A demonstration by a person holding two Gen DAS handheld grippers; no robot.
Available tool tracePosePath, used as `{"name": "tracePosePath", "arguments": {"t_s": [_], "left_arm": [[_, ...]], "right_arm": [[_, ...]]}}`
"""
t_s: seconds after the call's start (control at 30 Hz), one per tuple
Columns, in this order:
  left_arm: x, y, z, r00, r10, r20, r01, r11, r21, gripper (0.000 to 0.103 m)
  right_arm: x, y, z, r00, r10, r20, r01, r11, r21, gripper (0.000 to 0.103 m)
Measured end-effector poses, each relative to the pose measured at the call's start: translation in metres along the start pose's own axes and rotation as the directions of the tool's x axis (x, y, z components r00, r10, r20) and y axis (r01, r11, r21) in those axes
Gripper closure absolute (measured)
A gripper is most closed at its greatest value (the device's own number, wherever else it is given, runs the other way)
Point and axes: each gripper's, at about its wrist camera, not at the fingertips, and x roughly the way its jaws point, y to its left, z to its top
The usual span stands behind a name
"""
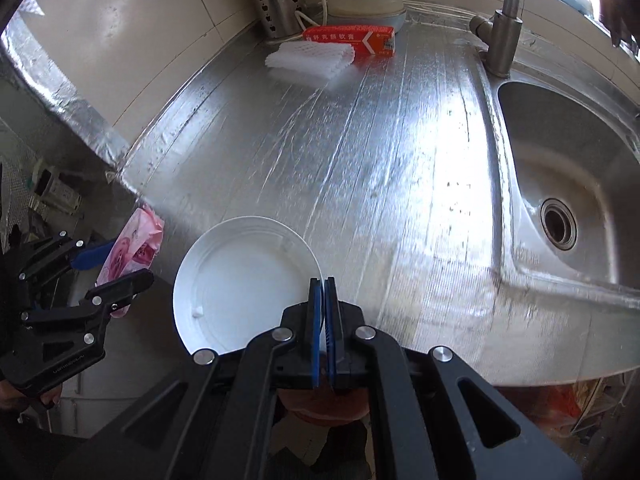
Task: Collect trash
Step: 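Carry the wet-wipe pack and white lid down over the trash bin, then open both tools over the bin, dropping wipe pack and lid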
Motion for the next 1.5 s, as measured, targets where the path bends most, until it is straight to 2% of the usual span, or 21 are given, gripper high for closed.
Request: {"name": "tracePosePath", "arguments": {"t_s": [0.17,0.4,0.6,0.83,1.0,1.3,1.37,1.4,1.47,1.5], "left_arm": [[-0.005,-0.021,-0.026,0.999,-0.043,-0.029,0.045,0.997,0.062,0.066],[0.027,-0.037,-0.066,0.991,-0.054,-0.123,0.067,0.992,0.107,0.066],[0.085,-0.049,-0.109,0.973,-0.043,-0.226,0.077,0.986,0.145,0.066],[0.175,-0.063,-0.158,0.939,-0.004,-0.344,0.067,0.983,0.173,0.066],[0.224,-0.067,-0.184,0.921,0.005,-0.390,0.065,0.984,0.166,0.066],[0.268,-0.080,-0.209,0.907,-0.006,-0.421,0.074,0.986,0.146,0.065],[0.278,-0.070,-0.213,0.902,-0.007,-0.431,0.076,0.987,0.142,0.064],[0.282,-0.072,-0.215,0.901,-0.006,-0.435,0.073,0.988,0.139,0.063],[0.289,-0.069,-0.215,0.898,-0.007,-0.439,0.072,0.989,0.131,0.049],[0.292,-0.069,-0.217,0.899,-0.008,-0.438,0.071,0.989,0.128,0.045]], "right_arm": [[0.000,0.016,-0.042,0.998,0.007,-0.056,-0.009,1.000,-0.022,0.100],[0.037,0.016,-0.085,0.990,-0.015,-0.142,0.012,1.000,-0.023,0.100],[0.095,0.000,-0.123,0.975,-0.058,-0.214,0.056,0.998,-0.015,0.100],[0.189,-0.013,-0.164,0.950,-0.107,-0.292,0.099,0.994,-0.041,0.100],[0.237,-0.020,-0.188,0.933,-0.129,-0.336,0.117,0.992,-0.057,0.100],[0.282,-0.028,-0.211,0.924,-0.131,-0.359,0.120,0.991,-0.052,0.100],[0.290,-0.036,-0.217,0.923,-0.133,-0.362,0.121,0.991,-0.054,0.100],[0.296,-0.038,-0.220,0.919,-0.128,-0.372,0.118,0.992,-0.051,0.100],[0.306,-0.043,-0.226,0.917,-0.137,-0.373,0.123,0.991,-0.061,0.097],[0.310,-0.045,-0.229,0.916,-0.138,-0.376,0.124,0.990,-0.062,0.095]]}}
